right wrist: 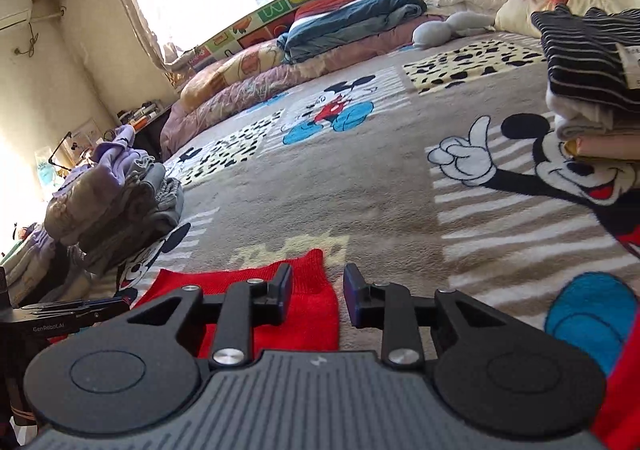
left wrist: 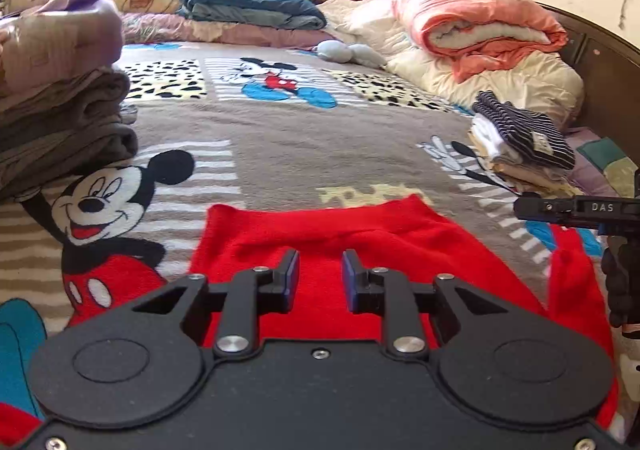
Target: Fold clothes
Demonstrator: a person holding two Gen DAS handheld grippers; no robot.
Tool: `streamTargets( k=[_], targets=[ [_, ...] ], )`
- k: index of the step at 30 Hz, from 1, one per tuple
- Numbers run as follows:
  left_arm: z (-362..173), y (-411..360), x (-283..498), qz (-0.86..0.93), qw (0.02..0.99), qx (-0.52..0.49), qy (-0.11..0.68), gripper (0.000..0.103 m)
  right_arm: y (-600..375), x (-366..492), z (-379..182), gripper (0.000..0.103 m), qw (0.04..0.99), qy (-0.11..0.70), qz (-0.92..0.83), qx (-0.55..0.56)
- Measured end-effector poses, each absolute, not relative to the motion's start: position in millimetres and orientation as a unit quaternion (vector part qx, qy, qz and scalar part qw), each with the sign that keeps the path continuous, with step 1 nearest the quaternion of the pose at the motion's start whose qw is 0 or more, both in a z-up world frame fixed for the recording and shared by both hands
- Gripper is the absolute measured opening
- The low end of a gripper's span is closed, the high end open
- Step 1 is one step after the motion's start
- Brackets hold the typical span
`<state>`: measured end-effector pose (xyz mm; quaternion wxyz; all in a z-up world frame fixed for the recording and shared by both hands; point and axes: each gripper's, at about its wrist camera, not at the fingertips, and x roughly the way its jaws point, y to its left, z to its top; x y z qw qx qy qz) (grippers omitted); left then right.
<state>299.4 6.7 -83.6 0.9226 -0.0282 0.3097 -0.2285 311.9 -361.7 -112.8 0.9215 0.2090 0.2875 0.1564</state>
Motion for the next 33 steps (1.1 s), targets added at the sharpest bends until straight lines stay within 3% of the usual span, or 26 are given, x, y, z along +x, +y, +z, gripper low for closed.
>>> streamTargets(
  k=[2, 10, 19, 23, 25, 27, 33],
  targets=[
    [-80, -6, 277, -0.239, 0.924, -0.019, 0.297, 0.031, -363, 292, -111, 0.03, 0.922, 0.288, 0.159, 0.204],
    [-92, -69, 175, -0.277, 0.92, 0.035, 0.277, 0.031, -357, 199, -122, 0.03, 0.916, 0.29, 0.164, 0.221],
    [-118, -101, 102, -0.277, 0.914, 0.066, 0.289, 0.031, -324, 103, -117, 0.027, 0.95, 0.239, 0.184, 0.081],
    [-152, -119, 81, -0.262, 0.915, 0.127, 0.278, 0.035, -320, 101, -150, 0.027, 0.938, 0.307, 0.156, 0.03],
    [-148, -126, 72, -0.258, 0.918, 0.147, 0.263, 0.035, -324, 90, -148, 0.027, 0.941, 0.298, 0.155, 0.036],
    [-141, -129, 65, -0.262, 0.92, 0.154, 0.249, 0.045, -329, 80, -144, 0.028, 0.943, 0.291, 0.154, 0.042],
    [-140, -154, 47, -0.256, 0.921, 0.177, 0.235, 0.045, -402, 66, -151, 0.031, 0.93, 0.254, 0.102, 0.244]
  ],
)
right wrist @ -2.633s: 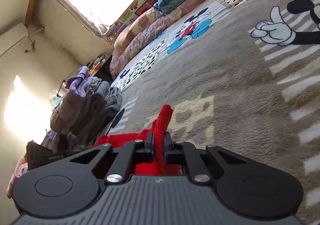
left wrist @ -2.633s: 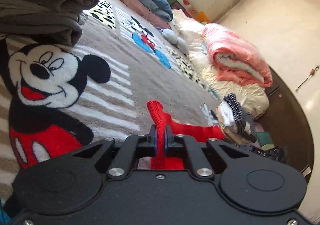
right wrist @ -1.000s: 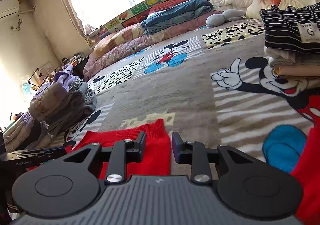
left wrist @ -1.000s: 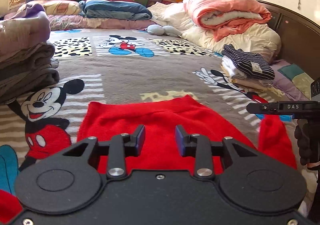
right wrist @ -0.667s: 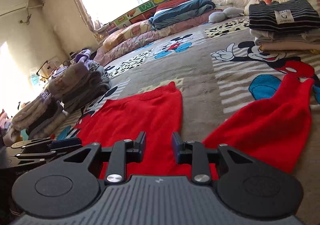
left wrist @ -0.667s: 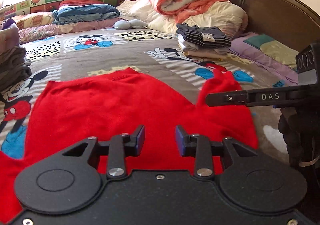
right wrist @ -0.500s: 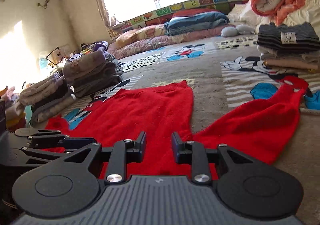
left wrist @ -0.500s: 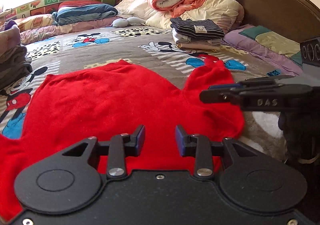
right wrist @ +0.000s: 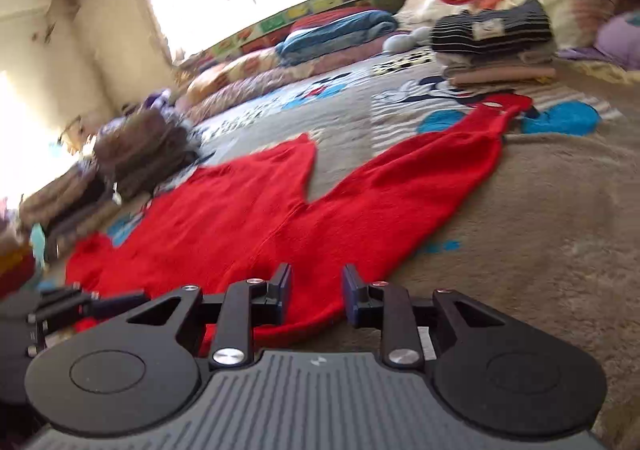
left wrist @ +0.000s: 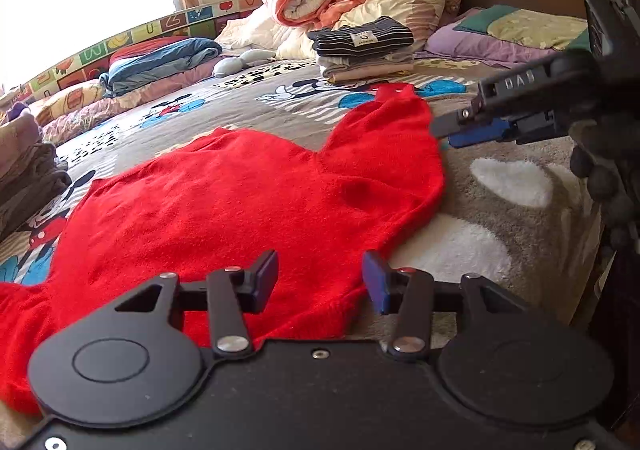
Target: Fold clothes
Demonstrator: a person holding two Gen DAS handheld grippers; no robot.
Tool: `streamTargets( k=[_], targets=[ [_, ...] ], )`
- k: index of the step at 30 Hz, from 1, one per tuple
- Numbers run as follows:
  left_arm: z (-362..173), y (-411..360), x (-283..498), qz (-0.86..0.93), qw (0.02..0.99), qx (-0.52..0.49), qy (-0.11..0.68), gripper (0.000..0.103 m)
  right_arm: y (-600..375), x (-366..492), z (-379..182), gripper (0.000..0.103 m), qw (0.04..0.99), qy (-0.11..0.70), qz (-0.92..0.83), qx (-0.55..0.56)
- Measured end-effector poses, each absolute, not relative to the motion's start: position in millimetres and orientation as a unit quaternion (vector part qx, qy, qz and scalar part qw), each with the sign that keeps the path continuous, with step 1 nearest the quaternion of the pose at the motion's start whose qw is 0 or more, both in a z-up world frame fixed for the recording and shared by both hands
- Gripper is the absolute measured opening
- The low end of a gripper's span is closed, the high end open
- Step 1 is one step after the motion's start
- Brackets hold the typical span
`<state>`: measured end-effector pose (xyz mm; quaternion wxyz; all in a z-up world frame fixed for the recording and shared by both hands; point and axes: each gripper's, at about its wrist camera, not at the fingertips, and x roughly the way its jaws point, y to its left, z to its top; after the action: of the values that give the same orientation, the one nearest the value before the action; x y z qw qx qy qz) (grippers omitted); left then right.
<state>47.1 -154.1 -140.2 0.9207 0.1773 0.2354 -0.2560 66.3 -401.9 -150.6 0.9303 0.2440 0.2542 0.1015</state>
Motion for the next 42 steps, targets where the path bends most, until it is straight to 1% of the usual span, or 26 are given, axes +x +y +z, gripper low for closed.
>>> streamTargets(
  k=[6, 10, 16, 22, 24, 26, 30, 38, 41, 42],
  targets=[
    [-146, -213, 37, -0.271, 0.902, 0.261, 0.21, 0.045, -481, 59, -178, 0.041, 0.874, 0.203, 0.038, 0.44],
    [-157, -260, 41, -0.267, 0.881, 0.347, 0.178, 0.045, -516, 56, -192, 0.041, 0.845, 0.171, 0.013, 0.506],
    [-167, -319, 71, -0.23, 0.859, 0.43, 0.154, 0.045, -547, 53, -199, 0.044, 0.829, 0.134, -0.013, 0.542],
    [-177, -366, 96, -0.197, 0.843, 0.48, 0.144, 0.044, -567, 54, -209, 0.044, 0.815, 0.113, -0.032, 0.568],
    [-180, -379, 103, -0.188, 0.837, 0.493, 0.143, 0.039, -575, 51, -210, 0.044, 0.809, 0.1, -0.041, 0.578],
    [-182, -390, 110, -0.179, 0.832, 0.504, 0.144, 0.037, -583, 46, -213, 0.044, 0.799, 0.084, -0.054, 0.592],
    [-185, -414, 129, -0.16, 0.822, 0.527, 0.146, 0.037, -598, 39, -220, 0.044, 0.782, 0.053, -0.084, 0.616],
    [-187, -450, 171, -0.129, 0.809, 0.551, 0.161, 0.033, -606, 41, -225, 0.044, 0.777, 0.046, -0.089, 0.622],
    [-190, -460, 184, -0.116, 0.805, 0.557, 0.167, 0.028, -608, 41, -225, 0.044, 0.777, 0.045, -0.089, 0.622],
    [-191, -462, 187, -0.113, 0.804, 0.558, 0.17, 0.025, -608, 41, -225, 0.044, 0.777, 0.044, -0.09, 0.621]
  ],
)
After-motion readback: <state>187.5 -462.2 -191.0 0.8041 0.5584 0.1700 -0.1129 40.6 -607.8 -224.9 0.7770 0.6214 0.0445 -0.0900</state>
